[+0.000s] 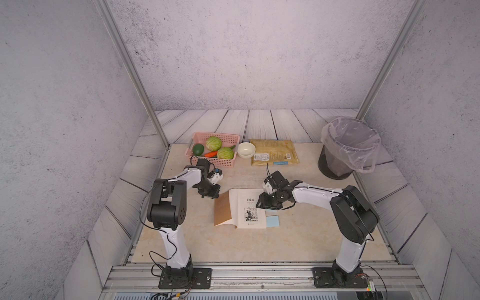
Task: Peel off the used sticky note
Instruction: Turn the page of the book at the center of the board.
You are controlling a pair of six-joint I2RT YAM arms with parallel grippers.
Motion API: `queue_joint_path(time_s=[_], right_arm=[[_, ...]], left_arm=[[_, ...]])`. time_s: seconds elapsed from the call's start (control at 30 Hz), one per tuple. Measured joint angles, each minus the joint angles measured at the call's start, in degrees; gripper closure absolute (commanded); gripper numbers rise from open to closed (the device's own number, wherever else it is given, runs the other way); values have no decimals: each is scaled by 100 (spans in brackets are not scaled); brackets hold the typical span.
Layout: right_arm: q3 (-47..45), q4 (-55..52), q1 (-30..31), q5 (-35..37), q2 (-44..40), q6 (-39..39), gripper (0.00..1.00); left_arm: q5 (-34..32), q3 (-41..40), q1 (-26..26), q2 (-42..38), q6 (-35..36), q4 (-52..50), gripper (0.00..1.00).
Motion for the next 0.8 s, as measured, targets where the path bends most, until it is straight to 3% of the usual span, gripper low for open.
queue_joint_path(time_s=[0.4,0.8], right_arm=[[-186,466,-17,-354,-4,221,44],[-162,-238,-11,455,-107,-26,44]], left_arm=[[-2,0,0,0,0,0,95],[0,0,0,0,0,0,95]])
